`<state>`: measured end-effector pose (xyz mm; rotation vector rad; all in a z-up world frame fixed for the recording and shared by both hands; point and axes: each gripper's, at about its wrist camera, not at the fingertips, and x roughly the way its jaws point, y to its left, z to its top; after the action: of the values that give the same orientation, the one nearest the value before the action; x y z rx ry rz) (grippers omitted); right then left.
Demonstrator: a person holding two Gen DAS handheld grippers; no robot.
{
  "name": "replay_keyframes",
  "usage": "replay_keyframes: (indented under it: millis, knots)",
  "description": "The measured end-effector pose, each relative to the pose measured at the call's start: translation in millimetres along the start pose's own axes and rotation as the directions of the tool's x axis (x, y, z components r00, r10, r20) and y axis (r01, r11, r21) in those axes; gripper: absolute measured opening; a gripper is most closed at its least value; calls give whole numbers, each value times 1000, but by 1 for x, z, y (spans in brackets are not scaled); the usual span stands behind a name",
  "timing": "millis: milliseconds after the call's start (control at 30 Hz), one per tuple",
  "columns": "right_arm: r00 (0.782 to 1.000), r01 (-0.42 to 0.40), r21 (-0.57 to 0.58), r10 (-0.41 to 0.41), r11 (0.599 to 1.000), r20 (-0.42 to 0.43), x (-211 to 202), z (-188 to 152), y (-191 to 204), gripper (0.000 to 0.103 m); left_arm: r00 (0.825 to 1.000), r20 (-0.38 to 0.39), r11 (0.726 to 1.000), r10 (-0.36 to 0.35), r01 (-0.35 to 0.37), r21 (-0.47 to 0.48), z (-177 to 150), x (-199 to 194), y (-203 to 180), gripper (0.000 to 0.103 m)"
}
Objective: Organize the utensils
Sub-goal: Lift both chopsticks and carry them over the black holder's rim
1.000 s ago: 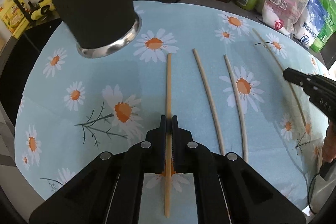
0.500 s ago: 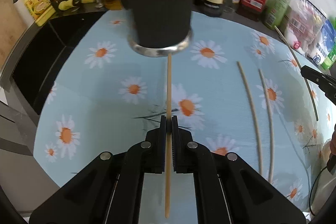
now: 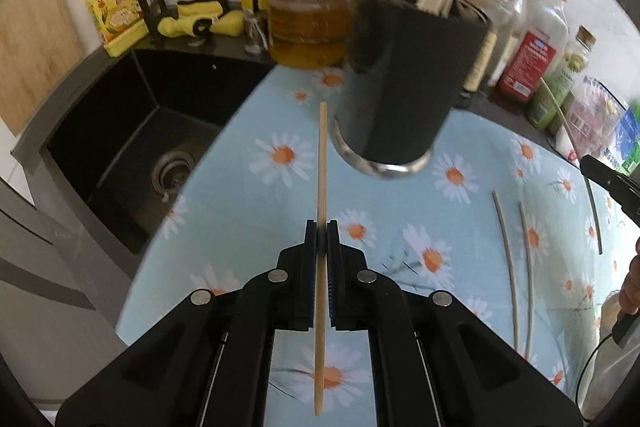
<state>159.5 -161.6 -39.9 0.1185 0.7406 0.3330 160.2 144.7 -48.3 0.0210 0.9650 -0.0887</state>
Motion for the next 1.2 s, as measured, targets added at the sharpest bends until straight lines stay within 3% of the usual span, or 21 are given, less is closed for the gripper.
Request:
replay_keyframes:
  millis: [300, 567, 700, 767, 867, 1033, 1200]
  knots:
    - [997, -6, -1, 6, 1000, 81, -7, 32, 32, 5, 995, 100, 1000, -24, 22, 14, 44, -16, 32, 5]
    - [979, -52, 3, 51, 999, 197, -17, 57, 58, 5, 956, 266, 993, -120, 113, 43, 93, -48, 50, 5]
    - [964, -95, 4, 90, 996, 252, -16, 69, 68, 5, 919, 343, 981, -195, 183, 68, 111, -59, 53, 5]
    - [956, -108, 2, 103, 994, 275, -16, 74, 70, 5, 891, 373, 966, -258, 241, 91, 117, -61, 52, 5]
    - [937, -128, 0, 121, 992, 327, -14, 85, 76, 5, 826, 445, 938, -346, 310, 154, 129, -66, 48, 5]
    - [918, -181, -12, 173, 983, 358, 4, 104, 83, 5, 740, 503, 894, -446, 393, 215, 143, -61, 36, 5]
    - [894, -196, -36, 194, 980, 404, 21, 121, 94, 5, 695, 502, 856, -515, 453, 249, 157, -44, 25, 5]
